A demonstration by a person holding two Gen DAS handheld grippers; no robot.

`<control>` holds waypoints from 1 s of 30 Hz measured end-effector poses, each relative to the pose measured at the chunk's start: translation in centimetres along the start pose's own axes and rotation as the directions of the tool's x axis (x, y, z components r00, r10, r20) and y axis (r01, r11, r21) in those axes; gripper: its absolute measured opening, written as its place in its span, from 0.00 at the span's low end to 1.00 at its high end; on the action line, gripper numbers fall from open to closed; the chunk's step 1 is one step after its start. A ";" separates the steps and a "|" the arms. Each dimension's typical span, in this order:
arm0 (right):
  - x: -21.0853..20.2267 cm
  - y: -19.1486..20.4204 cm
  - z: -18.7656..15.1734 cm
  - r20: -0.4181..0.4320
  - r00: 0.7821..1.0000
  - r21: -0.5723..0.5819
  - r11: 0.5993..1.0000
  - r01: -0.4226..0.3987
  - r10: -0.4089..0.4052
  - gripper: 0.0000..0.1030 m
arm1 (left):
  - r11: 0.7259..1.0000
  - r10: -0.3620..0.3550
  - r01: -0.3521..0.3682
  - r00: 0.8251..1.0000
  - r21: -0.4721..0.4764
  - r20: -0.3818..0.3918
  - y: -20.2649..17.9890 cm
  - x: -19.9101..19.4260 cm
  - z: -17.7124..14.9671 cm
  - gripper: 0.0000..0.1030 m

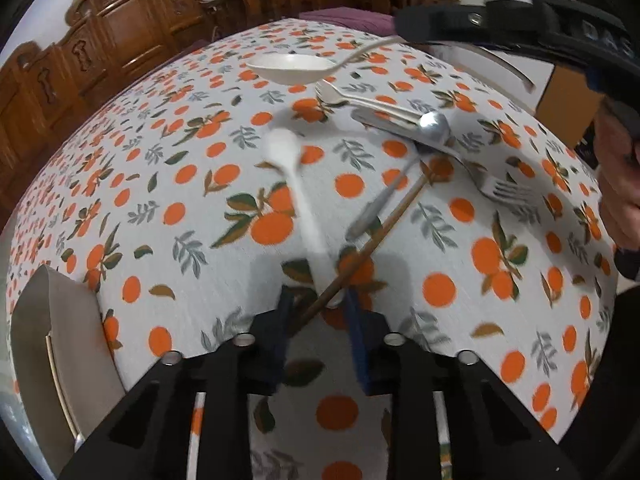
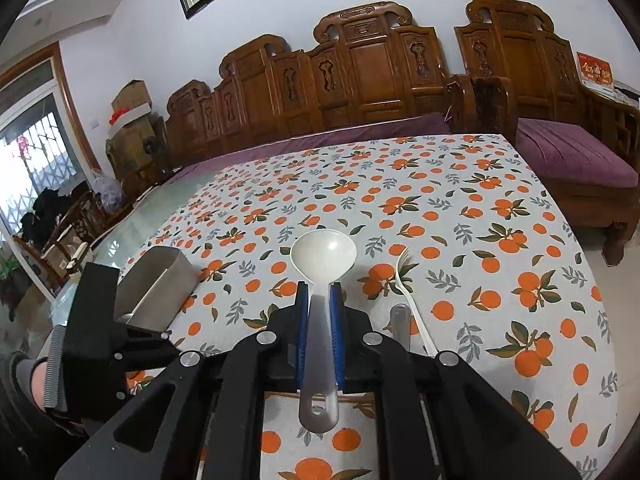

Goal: Organize utensils
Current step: 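Grasp a brown chopstick with the left tool while the right tool holds the white spoon, then carry the brown chopstick over the grey tray and open the left tool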

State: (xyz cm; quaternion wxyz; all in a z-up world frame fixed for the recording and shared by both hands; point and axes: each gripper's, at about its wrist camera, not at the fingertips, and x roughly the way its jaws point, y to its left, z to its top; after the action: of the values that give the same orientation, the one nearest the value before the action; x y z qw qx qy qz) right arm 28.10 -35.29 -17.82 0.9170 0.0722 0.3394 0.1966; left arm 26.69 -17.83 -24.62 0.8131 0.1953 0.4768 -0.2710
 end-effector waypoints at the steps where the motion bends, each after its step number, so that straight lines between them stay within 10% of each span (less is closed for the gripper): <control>1: 0.0 0.0 0.1 0.000 1.000 0.000 1.000 0.001 -0.001 0.12 | 1.000 -0.002 0.003 1.000 0.007 -0.007 -0.2 -0.1 -0.2 0.19; 12: -0.2 0.2 0.2 0.002 1.000 0.001 1.000 0.002 -0.002 0.12 | 0.999 -0.033 0.033 0.999 0.041 -0.001 -2.1 -2.9 -3.3 0.09; 30: 0.8 2.2 -0.4 -0.045 0.999 -0.045 0.999 -0.006 0.004 0.12 | 0.975 -0.003 0.034 0.990 -0.218 0.142 2.0 -11.5 -7.8 0.03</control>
State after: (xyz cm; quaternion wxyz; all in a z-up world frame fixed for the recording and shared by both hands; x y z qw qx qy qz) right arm 27.70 -32.95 -17.94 0.9101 0.0480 0.3550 0.2081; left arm 18.15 -8.82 -18.09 0.8587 0.0799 0.4472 -0.2372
